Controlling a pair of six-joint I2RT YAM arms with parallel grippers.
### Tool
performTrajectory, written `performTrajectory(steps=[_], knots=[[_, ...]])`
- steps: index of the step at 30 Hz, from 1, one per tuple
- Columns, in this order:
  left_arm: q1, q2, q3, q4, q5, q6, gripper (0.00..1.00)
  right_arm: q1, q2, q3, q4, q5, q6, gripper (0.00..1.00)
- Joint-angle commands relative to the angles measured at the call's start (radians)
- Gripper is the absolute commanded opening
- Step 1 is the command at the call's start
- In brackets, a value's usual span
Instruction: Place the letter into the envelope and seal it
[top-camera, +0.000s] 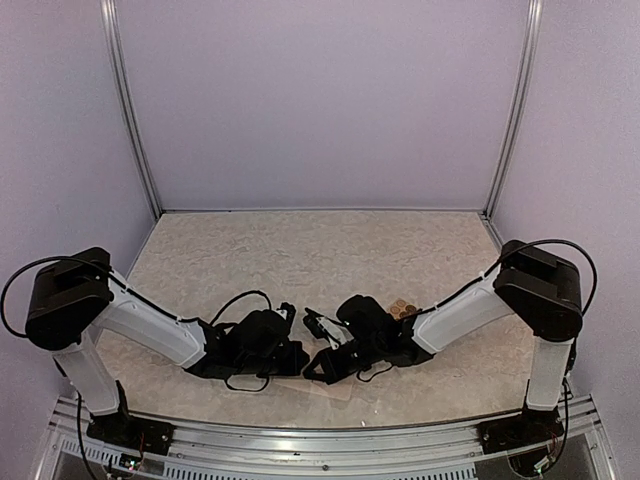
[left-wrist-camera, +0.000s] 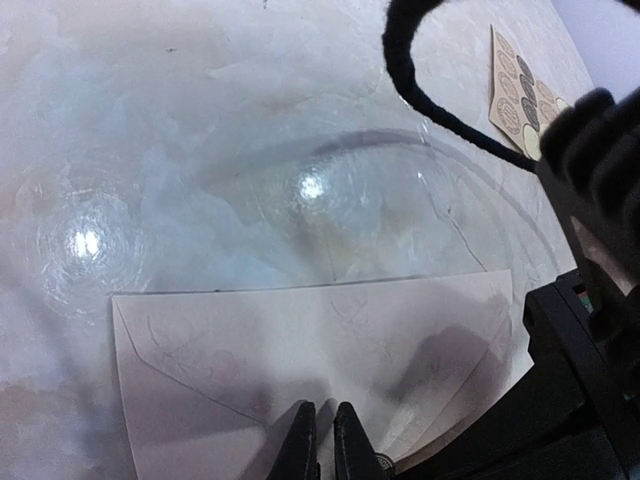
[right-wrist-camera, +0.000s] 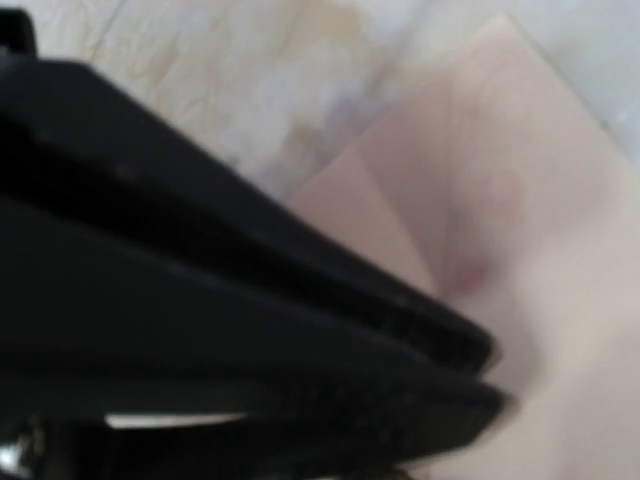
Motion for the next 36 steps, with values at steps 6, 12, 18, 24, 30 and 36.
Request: performTrajectory(steps=[6,12,18,24,30,36], knots=[[-0.005,0.044,-0.014,-0.139,-0.027,-0.014,0.07,0.014,0.009,-0.05,0.035,-0.096,0.001,0.0],[-0.008,0.032,-0.021,-0.131,-0.027,0.002,0.07,0.006,-0.108,-0.119,0.103,-0.078,0.03,0.0],[-0.013,0.02,-0.026,-0.123,-0.024,0.015,0.07,-0.024,-0.181,-0.12,0.055,0.009,0.045,0.0],[-0.016,0.026,-0.023,-0.118,-0.018,0.015,0.07,-0.031,-0.116,-0.045,-0.025,0.014,0.02,0.0],[-0.019,0.03,-0.02,-0.118,-0.018,0.013,0.07,-0.031,-0.065,0.0,-0.042,0.017,0.015,0.0],[-0.018,0.034,-0.017,-0.119,-0.015,0.015,0.07,-0.035,-0.028,0.016,-0.055,0.031,0.026,0.0]])
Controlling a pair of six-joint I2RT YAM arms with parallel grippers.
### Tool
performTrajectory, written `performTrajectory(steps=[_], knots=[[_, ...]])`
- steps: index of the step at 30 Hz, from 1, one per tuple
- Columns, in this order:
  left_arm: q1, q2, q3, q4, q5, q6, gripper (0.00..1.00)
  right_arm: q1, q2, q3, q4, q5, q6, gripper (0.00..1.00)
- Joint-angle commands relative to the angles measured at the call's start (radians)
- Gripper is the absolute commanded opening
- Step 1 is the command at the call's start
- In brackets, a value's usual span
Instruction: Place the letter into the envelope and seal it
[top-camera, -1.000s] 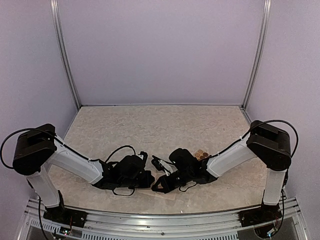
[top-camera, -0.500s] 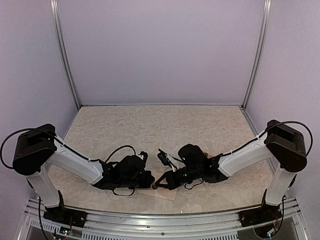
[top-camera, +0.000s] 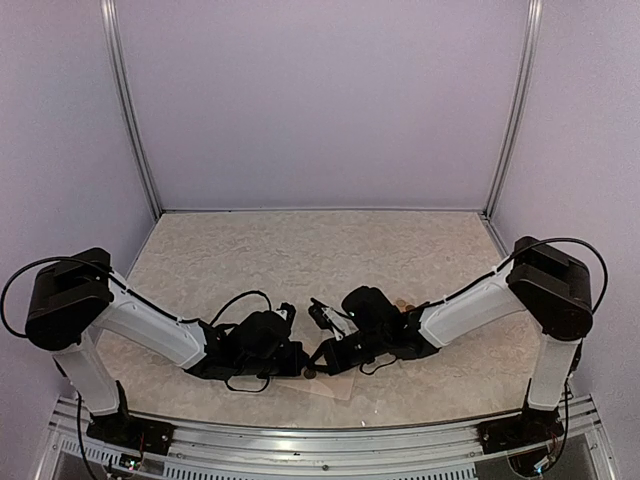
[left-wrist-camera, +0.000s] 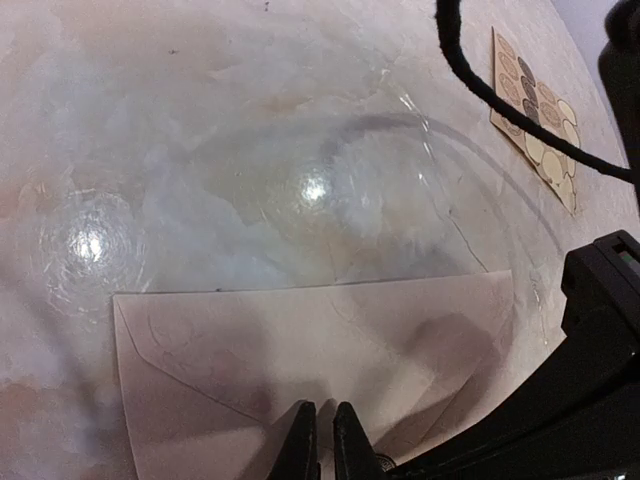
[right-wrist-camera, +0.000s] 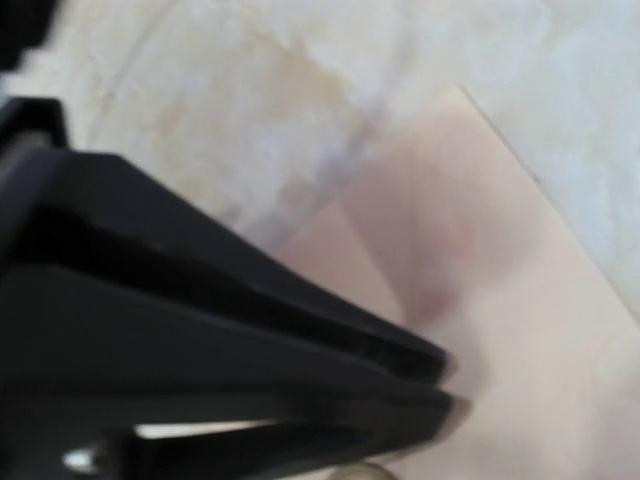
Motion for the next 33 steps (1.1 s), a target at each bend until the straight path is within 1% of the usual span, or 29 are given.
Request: performTrajectory(steps=[1,8,17,33], knots=[[-0.007,0.034,-0.017,-0.119,0.001,0.017,0.07,-0.009,0.033,0.022,-0.034,0.026,0.004,0.0],[-0.009,0.032,-0.018,-0.12,0.001,0.018,0.07,-0.015,0.062,0.025,-0.069,0.022,0.01,0.0],[-0.009,0.028,-0.02,-0.126,-0.006,0.016,0.07,-0.018,0.063,0.01,-0.133,0.075,0.042,0.0],[-0.009,0.019,-0.024,-0.133,-0.018,0.014,0.07,-0.018,-0.004,-0.075,-0.125,0.084,0.075,0.0]])
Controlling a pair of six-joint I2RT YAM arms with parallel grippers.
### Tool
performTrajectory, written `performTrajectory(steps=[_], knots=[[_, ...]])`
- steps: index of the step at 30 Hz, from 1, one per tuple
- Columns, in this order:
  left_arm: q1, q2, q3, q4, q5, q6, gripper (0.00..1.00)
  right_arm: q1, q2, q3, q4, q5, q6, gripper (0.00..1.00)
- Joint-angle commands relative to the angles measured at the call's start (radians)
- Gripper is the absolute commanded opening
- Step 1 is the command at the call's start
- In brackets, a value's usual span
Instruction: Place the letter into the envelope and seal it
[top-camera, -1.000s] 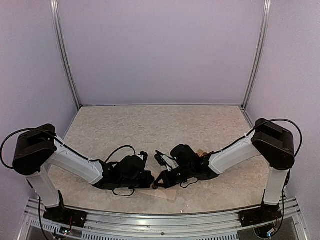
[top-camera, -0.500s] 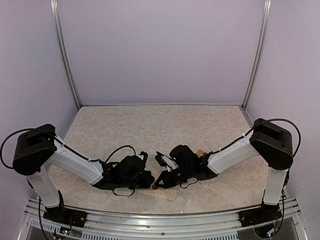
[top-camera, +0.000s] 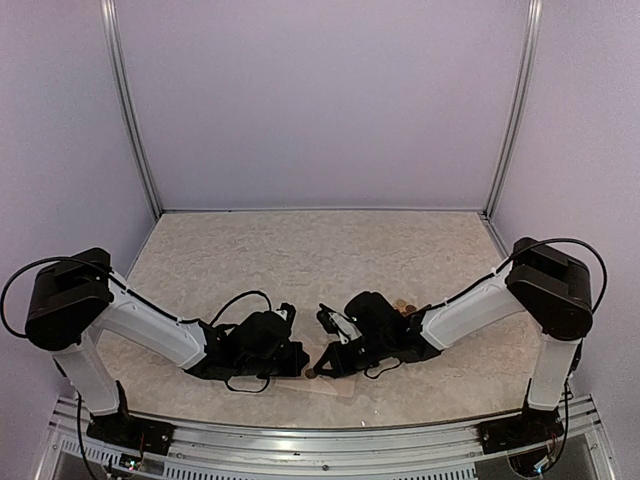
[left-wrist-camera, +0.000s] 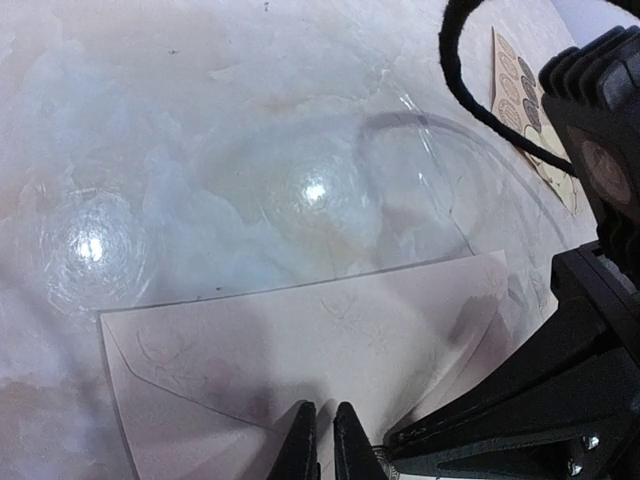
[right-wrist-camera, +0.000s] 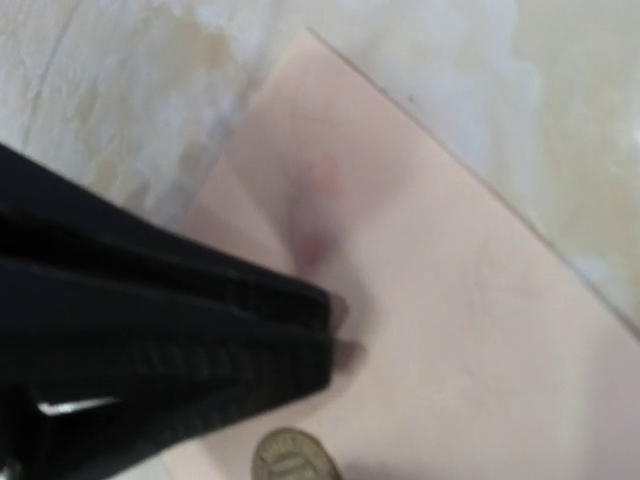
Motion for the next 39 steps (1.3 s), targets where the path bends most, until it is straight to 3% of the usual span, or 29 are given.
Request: performTrajectory(steps=[1,8,12,13,16,19,22,24,32,39], knots=[[-0.007,0.019,-0.023,-0.133,-0.014,0.014,0.07,-0.01,-0.017,-0.053,-0.094,0.045,0.007,0.0],[-0.006,-0.011,-0.011,-0.154,-0.038,0.014,0.1,-0.008,-0.086,-0.073,-0.096,0.032,-0.001,0.0],[-0.005,-0.123,0.016,-0.227,-0.105,0.034,0.34,-0.008,-0.197,-0.067,-0.152,0.057,-0.034,0.01],[-0.003,-0.17,0.029,-0.255,-0.131,0.044,0.42,-0.008,-0.231,-0.06,-0.177,0.071,-0.049,0.07],[0.017,-0.264,0.065,-0.339,-0.191,0.076,0.69,-0.011,-0.316,-0.025,-0.26,0.124,-0.096,0.44],[0.078,-0.359,0.071,-0.36,-0.18,0.118,0.84,-0.026,-0.368,0.022,-0.345,0.173,-0.15,0.75],[0.176,-0.428,0.049,-0.327,-0.131,0.183,0.91,-0.07,-0.394,0.052,-0.384,0.205,-0.197,0.91],[0.256,-0.449,0.034,-0.292,-0.089,0.242,0.94,-0.12,-0.4,0.057,-0.386,0.217,-0.222,0.94],[0.699,-0.432,-0.082,-0.033,0.073,0.418,0.98,-0.46,-0.445,-0.032,-0.281,0.241,-0.341,0.97],[1.05,-0.453,-0.223,0.222,0.075,0.435,0.99,-0.822,-0.55,-0.165,-0.124,0.209,-0.481,0.98]])
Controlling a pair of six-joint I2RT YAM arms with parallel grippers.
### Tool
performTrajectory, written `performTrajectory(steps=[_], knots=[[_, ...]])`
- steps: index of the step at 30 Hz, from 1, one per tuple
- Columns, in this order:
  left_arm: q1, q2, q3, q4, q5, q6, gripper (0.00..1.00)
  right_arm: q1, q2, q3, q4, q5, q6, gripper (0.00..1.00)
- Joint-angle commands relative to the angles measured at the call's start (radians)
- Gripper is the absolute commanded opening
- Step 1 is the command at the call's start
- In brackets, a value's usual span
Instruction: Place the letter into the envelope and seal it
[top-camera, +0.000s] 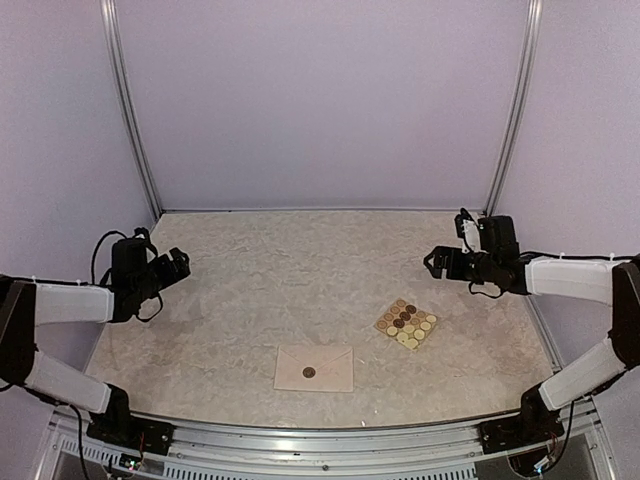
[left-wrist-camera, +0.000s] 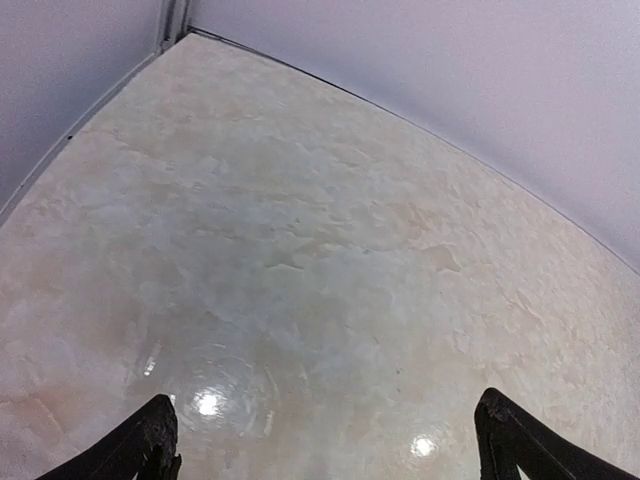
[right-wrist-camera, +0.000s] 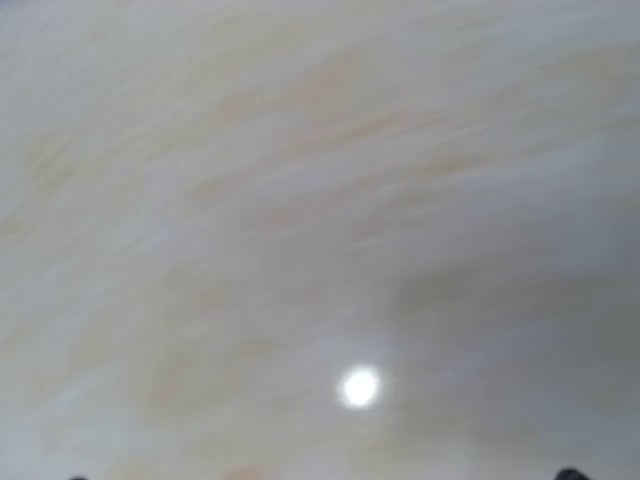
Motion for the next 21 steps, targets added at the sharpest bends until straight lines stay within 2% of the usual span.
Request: performTrajectory(steps=[1,4,7,10,14,21], knots=[[0.179,-0.032,-0.083,0.239,0.049,0.039,0.99,-0.197,-0.094,-0.091,0.146,-0.02,-0.119,0.98],[0.266,-0.089,-0.124,0.295,0.017,0.077,0.99,-0.325,-0.144,-0.169,0.245,-0.04,-0.148,0.98],[0.271,-0.156,-0.142,0.315,-0.054,0.179,0.99,-0.395,-0.181,-0.237,0.361,0.006,-0.188,0.99],[0.272,-0.16,-0.198,0.43,-0.117,0.255,0.99,-0.403,-0.187,-0.314,0.528,0.065,-0.224,0.99],[0.273,-0.106,-0.268,0.569,-0.136,0.283,0.99,-0.403,-0.161,-0.402,0.69,0.102,-0.241,0.99],[0.273,-0.085,-0.296,0.607,-0.149,0.277,0.99,-0.404,-0.166,-0.441,0.739,0.127,-0.255,0.99]])
